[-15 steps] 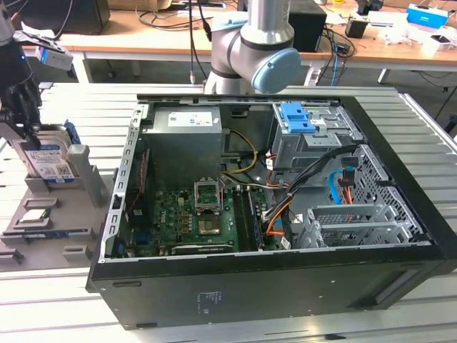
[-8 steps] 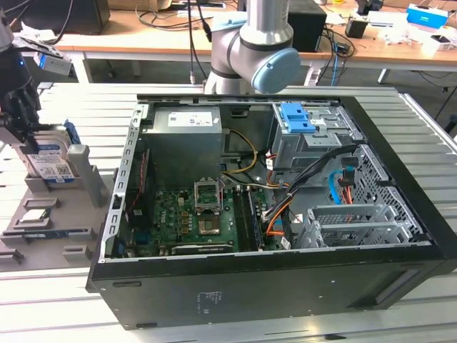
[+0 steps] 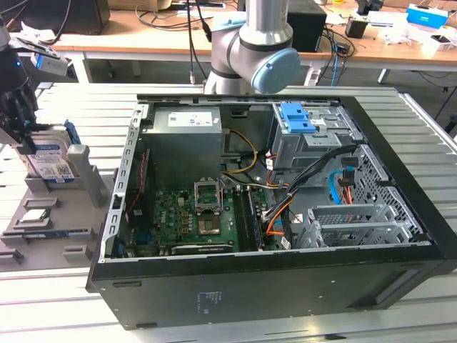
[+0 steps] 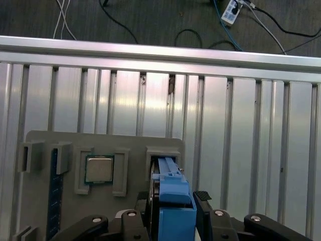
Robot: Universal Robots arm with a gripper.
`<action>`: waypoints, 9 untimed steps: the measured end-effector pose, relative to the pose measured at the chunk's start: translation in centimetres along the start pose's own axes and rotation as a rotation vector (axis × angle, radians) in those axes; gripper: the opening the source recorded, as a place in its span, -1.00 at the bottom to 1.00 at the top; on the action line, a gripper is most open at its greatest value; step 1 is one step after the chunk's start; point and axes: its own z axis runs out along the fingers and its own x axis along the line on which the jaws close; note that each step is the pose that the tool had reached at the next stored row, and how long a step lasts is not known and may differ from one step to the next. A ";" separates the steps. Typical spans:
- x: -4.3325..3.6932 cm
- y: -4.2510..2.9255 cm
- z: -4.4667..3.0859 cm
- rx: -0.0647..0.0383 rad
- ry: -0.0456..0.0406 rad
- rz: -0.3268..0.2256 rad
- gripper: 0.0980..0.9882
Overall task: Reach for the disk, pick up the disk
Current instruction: 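Pick up the disk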
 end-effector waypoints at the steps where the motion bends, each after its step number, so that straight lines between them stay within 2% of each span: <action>1: 0.00 0.00 0.01 0.000 0.0000 0.000 -0.14; 2: 0.00 0.00 0.01 0.000 0.0000 0.000 -0.17; 4: 0.00 0.00 0.02 0.000 -0.0001 0.000 -0.39; 9: 0.00 0.00 0.06 0.000 0.0000 0.000 -0.39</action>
